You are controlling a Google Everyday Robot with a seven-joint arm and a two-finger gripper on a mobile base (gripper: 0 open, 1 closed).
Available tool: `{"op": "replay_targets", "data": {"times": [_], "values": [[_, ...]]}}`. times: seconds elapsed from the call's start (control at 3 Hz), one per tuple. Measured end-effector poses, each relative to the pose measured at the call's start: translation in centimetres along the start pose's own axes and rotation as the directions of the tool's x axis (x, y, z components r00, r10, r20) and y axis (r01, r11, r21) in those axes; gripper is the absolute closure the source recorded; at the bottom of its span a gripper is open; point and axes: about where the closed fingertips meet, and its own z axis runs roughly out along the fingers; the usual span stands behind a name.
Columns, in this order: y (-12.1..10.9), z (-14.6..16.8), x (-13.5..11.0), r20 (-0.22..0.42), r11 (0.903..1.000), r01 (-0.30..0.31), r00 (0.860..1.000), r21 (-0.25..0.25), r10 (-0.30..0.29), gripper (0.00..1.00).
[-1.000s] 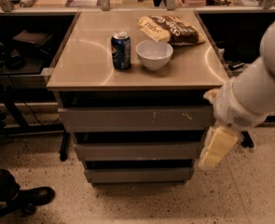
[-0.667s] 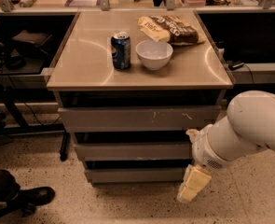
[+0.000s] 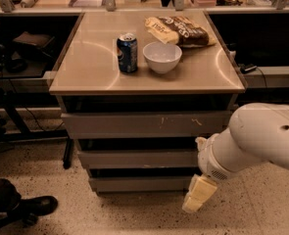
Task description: Open bottom drawer
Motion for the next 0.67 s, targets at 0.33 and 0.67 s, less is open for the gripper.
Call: {"op": "replay_targets", "data": {"times": [0.33,0.67], "values": [[-0.7,4.2,-1.2,-0.061,0.9962,0.046,0.997,0.074,-0.041,0.00],[-3.0,6.8,-3.0,-0.087,0.9730,0.122,0.991,0.196,-0.106,0.00]]}}
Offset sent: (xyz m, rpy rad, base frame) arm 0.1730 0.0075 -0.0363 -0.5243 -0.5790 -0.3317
